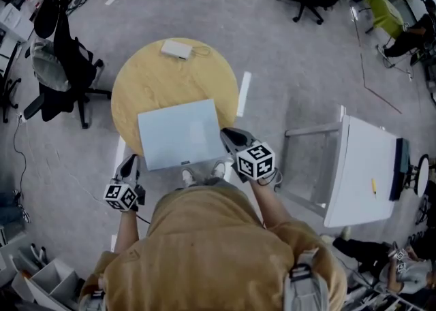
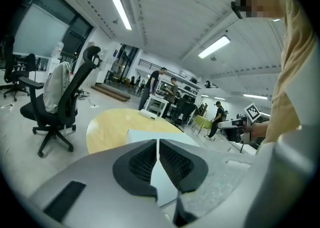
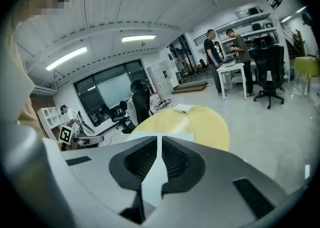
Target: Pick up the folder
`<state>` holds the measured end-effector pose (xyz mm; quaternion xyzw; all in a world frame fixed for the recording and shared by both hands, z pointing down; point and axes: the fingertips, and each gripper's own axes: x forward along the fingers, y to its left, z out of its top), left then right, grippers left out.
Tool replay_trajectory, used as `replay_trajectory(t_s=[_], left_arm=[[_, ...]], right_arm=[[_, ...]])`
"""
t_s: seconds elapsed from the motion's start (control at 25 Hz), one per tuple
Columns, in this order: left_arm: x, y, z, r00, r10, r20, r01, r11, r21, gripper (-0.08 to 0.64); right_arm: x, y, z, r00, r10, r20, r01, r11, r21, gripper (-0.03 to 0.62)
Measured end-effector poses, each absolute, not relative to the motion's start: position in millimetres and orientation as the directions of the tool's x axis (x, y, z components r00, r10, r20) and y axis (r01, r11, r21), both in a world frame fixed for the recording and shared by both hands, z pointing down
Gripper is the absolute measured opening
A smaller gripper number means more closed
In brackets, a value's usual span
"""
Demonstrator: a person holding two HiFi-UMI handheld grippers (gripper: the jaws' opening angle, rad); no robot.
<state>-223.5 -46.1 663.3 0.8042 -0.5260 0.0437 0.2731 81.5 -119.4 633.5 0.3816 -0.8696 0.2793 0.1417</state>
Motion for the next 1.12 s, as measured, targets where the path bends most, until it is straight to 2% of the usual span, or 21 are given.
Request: replay_trajectory(t_s=[0.12, 0.16, 0.2, 0.32, 0.44, 0.68, 0.84, 0.96, 1.12], left_arm=[[-217.9, -43.1, 679.5, 0.46, -0.789, 0.407, -0.866, -0.298, 0.402, 0.005], [-216.3, -42.6, 684.0, 0.462, -0.782, 0.419, -0.866, -0.295, 0.404, 0.009], [-215.0, -42.1, 688.1, 0.464, -0.776, 0.427, -0.864, -0.29, 0.411, 0.022], [-210.5, -39.3, 700.0, 0.482, -0.755, 0.444, -0.848, -0.276, 0.452, 0.123], [-211.5, -35.0, 712.7, 0.492, -0.731, 0.473, -0.843, -0.264, 0.469, 0.188], [-225.3, -30.0, 740.5, 0.523, -0.684, 0.508, -0.806, -0.203, 0.556, 0.266], [-225.9, -28.1, 758.0, 0.57, -0.637, 0.519, -0.753, -0.153, 0.64, 0.329], [-224.1, -26.4, 770.4, 0.62, -0.605, 0.5, -0.687, -0.11, 0.719, 0.35], [-216.6, -29.9, 774.4, 0.693, -0.565, 0.448, -0.582, -0.074, 0.81, 0.367]], right_arm=[[85.4, -118.4, 652.6, -0.676, -0.555, 0.485, -0.737, 0.535, -0.414, 0.023], [85.6, -117.4, 658.2, -0.681, -0.541, 0.493, -0.731, 0.533, -0.426, 0.084], [85.7, -115.6, 663.9, -0.687, -0.524, 0.502, -0.725, 0.533, -0.436, 0.113], [87.5, -107.7, 683.3, -0.703, -0.474, 0.53, -0.709, 0.524, -0.472, 0.139], [87.5, -98.7, 705.1, -0.742, -0.406, 0.534, -0.67, 0.469, -0.575, 0.243], [90.6, -92.0, 739.5, -0.769, -0.337, 0.543, -0.638, 0.359, -0.682, 0.293], [92.1, -87.2, 760.7, -0.81, -0.297, 0.506, -0.577, 0.25, -0.778, 0.317], [98.2, -82.5, 777.4, -0.835, -0.287, 0.47, -0.523, 0.144, -0.84, 0.328], [95.6, -75.6, 787.7, -0.865, -0.253, 0.433, -0.467, 0.091, -0.88, 0.336]])
